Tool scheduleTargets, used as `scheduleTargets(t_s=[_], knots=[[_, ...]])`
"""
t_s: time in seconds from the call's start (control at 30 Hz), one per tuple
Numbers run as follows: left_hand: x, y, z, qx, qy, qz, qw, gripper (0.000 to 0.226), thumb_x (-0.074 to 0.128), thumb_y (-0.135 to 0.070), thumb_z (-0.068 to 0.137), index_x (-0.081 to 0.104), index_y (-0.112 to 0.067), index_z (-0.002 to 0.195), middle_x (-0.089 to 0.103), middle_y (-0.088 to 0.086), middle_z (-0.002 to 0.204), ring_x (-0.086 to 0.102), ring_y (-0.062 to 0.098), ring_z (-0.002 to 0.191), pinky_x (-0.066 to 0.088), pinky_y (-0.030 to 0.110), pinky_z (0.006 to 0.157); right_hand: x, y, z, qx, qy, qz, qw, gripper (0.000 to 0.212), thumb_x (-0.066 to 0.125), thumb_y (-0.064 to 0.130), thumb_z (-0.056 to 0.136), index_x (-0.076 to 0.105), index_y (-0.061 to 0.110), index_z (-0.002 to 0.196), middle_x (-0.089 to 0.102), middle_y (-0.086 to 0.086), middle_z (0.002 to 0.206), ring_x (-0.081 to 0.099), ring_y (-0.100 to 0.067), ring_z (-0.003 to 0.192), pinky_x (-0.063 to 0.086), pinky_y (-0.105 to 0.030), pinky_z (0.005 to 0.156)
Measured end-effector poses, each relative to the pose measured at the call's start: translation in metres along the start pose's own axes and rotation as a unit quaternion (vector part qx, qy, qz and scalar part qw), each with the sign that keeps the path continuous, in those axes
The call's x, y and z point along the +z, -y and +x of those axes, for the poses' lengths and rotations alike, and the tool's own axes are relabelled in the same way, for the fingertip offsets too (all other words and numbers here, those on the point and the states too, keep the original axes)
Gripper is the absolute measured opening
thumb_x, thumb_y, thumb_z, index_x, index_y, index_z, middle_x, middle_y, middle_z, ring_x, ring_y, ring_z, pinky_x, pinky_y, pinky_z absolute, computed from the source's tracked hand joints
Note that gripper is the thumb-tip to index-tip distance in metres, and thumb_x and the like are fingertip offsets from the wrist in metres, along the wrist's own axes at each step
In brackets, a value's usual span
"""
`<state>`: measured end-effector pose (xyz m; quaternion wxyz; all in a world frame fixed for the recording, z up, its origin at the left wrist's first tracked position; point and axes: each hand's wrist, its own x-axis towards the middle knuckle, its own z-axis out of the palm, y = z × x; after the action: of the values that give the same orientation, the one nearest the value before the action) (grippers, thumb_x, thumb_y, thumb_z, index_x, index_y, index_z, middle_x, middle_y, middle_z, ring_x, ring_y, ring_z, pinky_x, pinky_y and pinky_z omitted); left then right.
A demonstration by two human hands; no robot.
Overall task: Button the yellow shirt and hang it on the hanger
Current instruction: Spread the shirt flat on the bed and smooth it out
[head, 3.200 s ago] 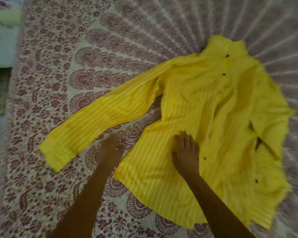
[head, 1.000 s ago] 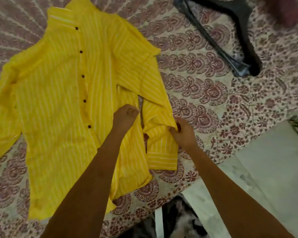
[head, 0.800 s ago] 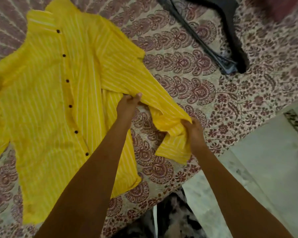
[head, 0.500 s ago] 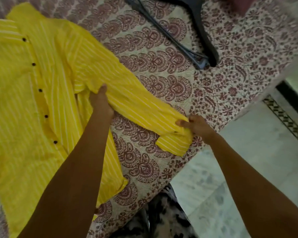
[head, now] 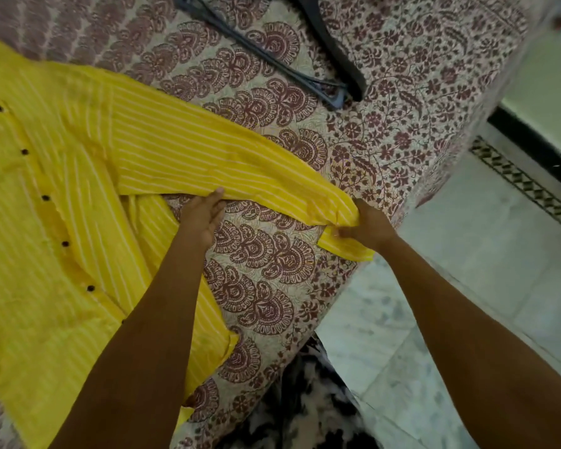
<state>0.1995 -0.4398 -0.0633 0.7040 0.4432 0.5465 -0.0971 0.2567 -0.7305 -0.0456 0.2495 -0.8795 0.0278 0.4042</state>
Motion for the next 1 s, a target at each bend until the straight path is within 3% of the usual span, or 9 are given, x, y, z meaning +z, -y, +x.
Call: scheduleTargets(t_s=[0.1, 0.2, 0.3, 0.4, 0.5, 0.6, 0.8, 0.93, 1.0], knots=[[-0.002, -0.004, 0.000, -0.004, 0.007, -0.037, 0.999, 0.046, 0.052, -0.018, 0.094, 0.039, -0.003, 0.135, 0.053, 0.010, 0.128, 0.053, 0.020, 0.111, 0.048, 0.030, 0.092, 0.004, 0.000, -0.012, -0.012, -0.087, 0.119, 0.989, 0.051, 0.055, 0.033, 0.062, 0.060, 0.009, 0.106, 0.062, -0.019, 0.101, 0.056, -0.033, 0.095, 0.042, -0.036, 0.074], [-0.002, -0.006, -0.005, -0.006, 0.027, -0.174, 0.984, 0.019, 0.038, -0.020, 0.100, 0.051, -0.009, 0.109, 0.048, 0.011, 0.135, 0.047, 0.027, 0.125, 0.044, 0.040, 0.094, -0.006, -0.002, -0.014, 0.037, -0.066, 0.348, 0.934, 0.020, 0.067, 0.022, 0.075, 0.051, 0.017, 0.086, 0.056, -0.007, 0.090, 0.053, -0.025, 0.083, 0.041, -0.029, 0.061], [0.002, -0.005, -0.003, 0.012, -0.002, -0.217, 0.976, 0.027, 0.036, -0.023, 0.100, 0.049, -0.009, 0.120, 0.045, 0.012, 0.141, 0.046, 0.029, 0.128, 0.048, 0.039, 0.083, -0.029, -0.010, -0.020, 0.043, 0.112, 0.510, 0.852, 0.068, 0.086, 0.033, 0.052, 0.058, 0.012, 0.110, 0.068, -0.008, 0.101, 0.067, -0.023, 0.084, 0.054, -0.027, 0.062], [0.011, 0.000, 0.001, -0.001, -0.049, -0.150, 0.987, 0.040, 0.039, -0.022, 0.100, 0.038, -0.011, 0.138, 0.047, 0.011, 0.140, 0.049, 0.028, 0.125, 0.053, 0.038, 0.070, -0.047, -0.024, -0.023, 0.022, 0.156, 0.570, 0.806, 0.088, 0.092, 0.040, 0.024, 0.062, 0.019, 0.104, 0.075, 0.002, 0.090, 0.071, -0.011, 0.078, 0.055, -0.020, 0.060], [0.016, 0.013, -0.003, -0.046, -0.124, -0.101, 0.986, 0.039, 0.045, -0.019, 0.097, 0.041, -0.010, 0.135, 0.050, 0.012, 0.136, 0.052, 0.028, 0.118, 0.049, 0.036, 0.075, -0.052, -0.039, -0.016, 0.062, 0.131, 0.554, 0.820, 0.082, 0.088, 0.031, 0.049, 0.054, 0.020, 0.123, 0.067, -0.002, 0.115, 0.069, -0.016, 0.089, 0.058, -0.026, 0.069], [0.019, 0.023, -0.001, -0.032, -0.155, -0.082, 0.984, 0.040, 0.048, -0.020, 0.096, 0.041, -0.010, 0.135, 0.049, 0.014, 0.136, 0.053, 0.027, 0.110, 0.047, 0.034, 0.078, -0.041, -0.063, -0.005, 0.136, -0.010, 0.566, 0.813, 0.054, 0.066, 0.011, 0.081, 0.046, 0.010, 0.131, 0.056, -0.012, 0.128, 0.064, -0.022, 0.095, 0.059, -0.032, 0.065], [0.020, 0.027, -0.003, -0.018, -0.132, -0.067, 0.989, 0.044, 0.053, -0.016, 0.094, 0.042, -0.010, 0.136, 0.059, 0.008, 0.113, 0.059, 0.016, 0.090, 0.050, 0.025, 0.070, -0.016, -0.073, -0.003, 0.159, -0.265, 0.675, 0.670, 0.040, 0.053, 0.002, 0.089, 0.045, -0.004, 0.128, 0.057, -0.020, 0.115, 0.059, -0.028, 0.096, 0.055, -0.031, 0.069], [0.017, 0.030, -0.007, 0.048, -0.089, -0.060, 0.993, 0.037, 0.053, -0.014, 0.094, 0.045, -0.014, 0.130, 0.060, -0.003, 0.089, 0.060, 0.007, 0.071, 0.050, 0.021, 0.056, -0.021, -0.050, 0.004, 0.206, -0.434, 0.588, 0.650, 0.019, 0.043, -0.003, 0.088, 0.053, 0.011, 0.095, 0.058, -0.006, 0.085, 0.055, -0.017, 0.074, 0.047, -0.026, 0.063], [0.016, 0.035, -0.011, 0.082, -0.090, -0.010, 0.992, 0.026, 0.053, -0.012, 0.093, 0.047, -0.013, 0.119, 0.059, 0.003, 0.085, 0.059, 0.003, 0.054, 0.049, 0.019, 0.048, -0.021, -0.042, 0.006, 0.251, -0.486, 0.452, 0.704, 0.023, 0.038, 0.003, 0.089, 0.052, 0.018, 0.099, 0.059, -0.008, 0.096, 0.054, -0.023, 0.086, 0.041, -0.030, 0.074]])
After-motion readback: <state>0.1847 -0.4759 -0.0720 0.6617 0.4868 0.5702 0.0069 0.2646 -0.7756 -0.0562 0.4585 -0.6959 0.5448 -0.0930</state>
